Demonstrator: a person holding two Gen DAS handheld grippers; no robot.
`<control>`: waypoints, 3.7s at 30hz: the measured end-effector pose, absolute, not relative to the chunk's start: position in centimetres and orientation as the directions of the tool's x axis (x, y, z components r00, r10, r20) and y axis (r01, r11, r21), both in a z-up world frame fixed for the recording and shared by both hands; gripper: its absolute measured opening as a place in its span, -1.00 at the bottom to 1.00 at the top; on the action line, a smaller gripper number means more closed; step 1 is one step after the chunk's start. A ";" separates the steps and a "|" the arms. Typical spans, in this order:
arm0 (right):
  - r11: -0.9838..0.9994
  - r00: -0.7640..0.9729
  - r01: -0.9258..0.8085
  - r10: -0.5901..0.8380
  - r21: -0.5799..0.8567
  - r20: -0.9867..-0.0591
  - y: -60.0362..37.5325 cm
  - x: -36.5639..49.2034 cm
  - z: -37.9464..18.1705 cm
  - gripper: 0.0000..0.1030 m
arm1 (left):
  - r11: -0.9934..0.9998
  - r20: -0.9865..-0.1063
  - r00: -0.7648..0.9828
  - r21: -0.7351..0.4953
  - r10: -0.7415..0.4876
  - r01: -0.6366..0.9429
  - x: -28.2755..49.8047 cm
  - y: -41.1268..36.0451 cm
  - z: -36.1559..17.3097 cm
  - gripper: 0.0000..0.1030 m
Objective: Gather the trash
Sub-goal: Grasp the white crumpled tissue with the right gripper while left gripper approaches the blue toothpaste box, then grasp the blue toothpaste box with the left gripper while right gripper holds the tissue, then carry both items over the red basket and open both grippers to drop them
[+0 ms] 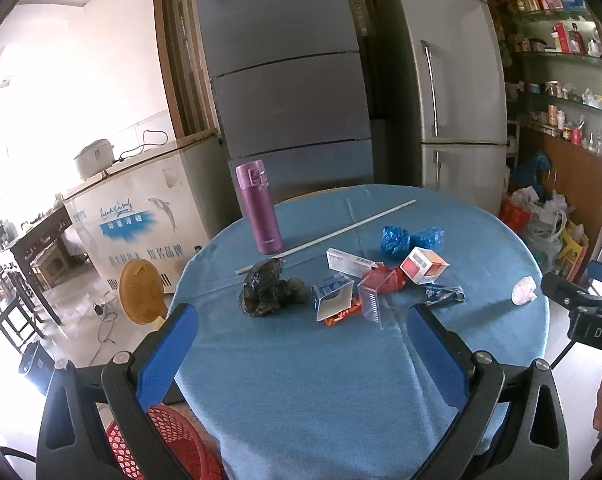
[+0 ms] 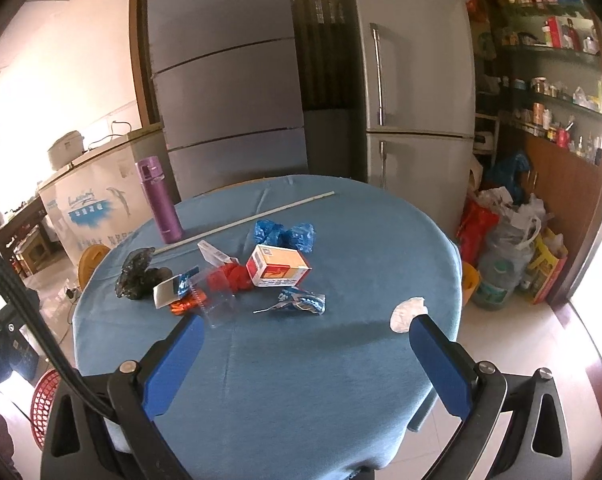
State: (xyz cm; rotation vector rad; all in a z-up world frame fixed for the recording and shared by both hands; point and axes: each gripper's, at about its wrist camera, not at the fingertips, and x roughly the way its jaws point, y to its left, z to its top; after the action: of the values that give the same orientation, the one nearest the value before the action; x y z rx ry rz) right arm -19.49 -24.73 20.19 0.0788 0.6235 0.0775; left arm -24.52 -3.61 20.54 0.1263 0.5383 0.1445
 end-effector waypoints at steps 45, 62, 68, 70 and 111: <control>0.936 0.586 0.226 0.090 0.269 -0.805 -37.4 -3.4 4.7 0.00 | 0.986 -0.821 0.563 -0.154 -0.094 -0.059 0.3 0.7 8.3 1.00; 0.938 0.600 0.203 0.107 0.280 -0.793 -36.9 -4.1 5.0 -0.31 | 0.936 -0.914 0.350 -0.289 -0.206 -0.203 3.1 2.3 3.6 0.33; 0.942 0.607 0.145 0.155 0.301 -0.779 -35.2 -4.8 5.8 -0.41 | 0.930 -0.893 0.389 -0.318 -0.228 -0.184 1.2 3.1 4.2 0.15; 0.943 0.613 0.113 0.183 0.314 -0.768 -34.2 -5.2 6.2 -0.42 | 0.932 -0.885 0.408 -0.318 -0.225 -0.175 0.3 3.5 4.8 0.15; 0.482 0.066 -0.751 0.736 0.452 -0.674 12.1 -18.4 9.4 -0.45 | 0.763 -0.885 0.422 -0.132 0.196 -0.633 -32.7 27.7 4.1 0.17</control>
State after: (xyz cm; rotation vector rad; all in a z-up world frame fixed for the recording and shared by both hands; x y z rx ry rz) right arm -18.43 12.06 9.37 -0.0176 1.0034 1.1207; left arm -32.74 27.73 4.07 -0.4927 1.0110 0.5457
